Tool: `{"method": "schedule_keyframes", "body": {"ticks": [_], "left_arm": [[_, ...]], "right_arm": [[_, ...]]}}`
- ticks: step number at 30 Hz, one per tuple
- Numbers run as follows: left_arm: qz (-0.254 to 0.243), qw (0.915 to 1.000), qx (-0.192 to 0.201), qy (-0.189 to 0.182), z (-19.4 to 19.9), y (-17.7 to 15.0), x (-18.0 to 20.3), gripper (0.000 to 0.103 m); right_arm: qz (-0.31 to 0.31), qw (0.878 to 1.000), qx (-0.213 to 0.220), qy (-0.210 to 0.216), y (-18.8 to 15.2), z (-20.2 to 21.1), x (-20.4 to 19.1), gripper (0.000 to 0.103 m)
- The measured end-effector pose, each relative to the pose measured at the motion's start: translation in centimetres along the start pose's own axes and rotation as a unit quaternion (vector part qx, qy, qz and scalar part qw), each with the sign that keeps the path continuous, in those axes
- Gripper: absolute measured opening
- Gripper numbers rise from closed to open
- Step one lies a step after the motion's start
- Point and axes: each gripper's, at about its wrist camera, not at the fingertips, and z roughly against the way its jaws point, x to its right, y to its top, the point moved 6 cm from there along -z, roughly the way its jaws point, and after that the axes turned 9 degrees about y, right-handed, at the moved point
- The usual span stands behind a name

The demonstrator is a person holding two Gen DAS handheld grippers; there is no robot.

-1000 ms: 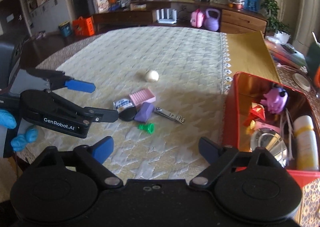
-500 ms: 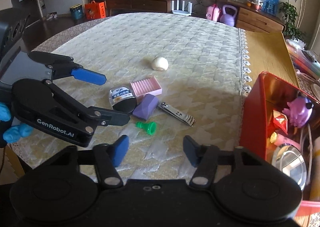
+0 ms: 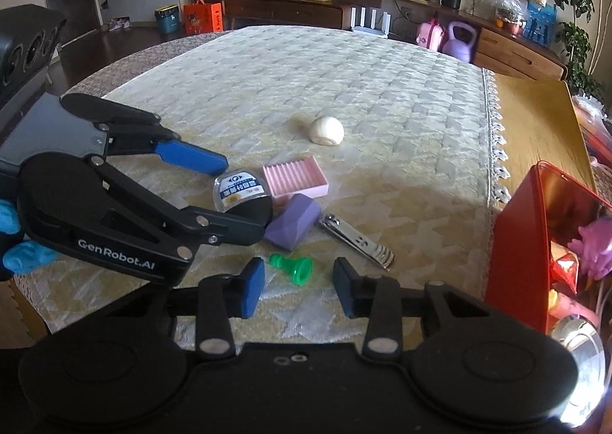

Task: Organize rigid objects
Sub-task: 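Grasp the black-capped eye-drop bottle with the left tool while the right tool grasps the green piece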

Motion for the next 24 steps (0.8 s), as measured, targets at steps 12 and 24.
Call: {"method": "schedule_keyframes", "body": {"ticks": [12,24], "left_arm": [[-0.029,0.9995,0.009,0.004,0.0,-0.1,0.8,0.053],[-0.003,1.0000,0.000,0.009,1.2,-0.2,0.6,0.053]], "right_arm": [[0.019,1.000,0.010,-0.004,-0.2,-0.1,-1.0,0.014],[-0.006,0.999,0.019,-0.040,-1.1,1.1,-1.4,0.013]]}}
